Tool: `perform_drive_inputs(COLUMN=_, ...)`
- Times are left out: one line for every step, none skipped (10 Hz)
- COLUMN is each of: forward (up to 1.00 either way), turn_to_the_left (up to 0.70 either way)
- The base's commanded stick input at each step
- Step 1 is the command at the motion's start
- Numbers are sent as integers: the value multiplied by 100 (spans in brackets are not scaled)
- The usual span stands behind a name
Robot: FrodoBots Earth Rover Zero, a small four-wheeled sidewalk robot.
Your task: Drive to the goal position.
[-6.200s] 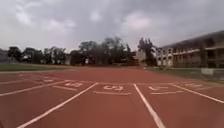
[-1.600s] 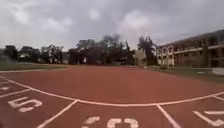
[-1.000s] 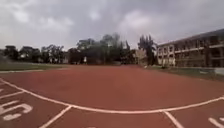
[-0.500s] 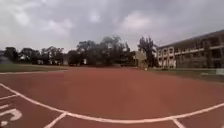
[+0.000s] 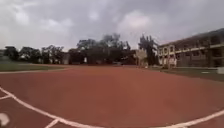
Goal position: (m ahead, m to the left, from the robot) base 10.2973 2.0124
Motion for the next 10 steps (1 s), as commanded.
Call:
perform_drive_inputs(forward=45, turn_to_the_left=0)
perform_drive_inputs(forward=45, turn_to_the_left=0)
perform_drive_inputs(forward=45, turn_to_the_left=0)
perform_drive_inputs(forward=45, turn_to_the_left=0)
perform_drive_inputs(forward=45, turn_to_the_left=0)
perform_drive_inputs(forward=45, turn_to_the_left=0)
perform_drive_inputs(forward=45, turn_to_the_left=0)
perform_drive_inputs(forward=45, turn_to_the_left=0)
perform_drive_inputs(forward=45, turn_to_the_left=0)
perform_drive_inputs(forward=45, turn_to_the_left=0)
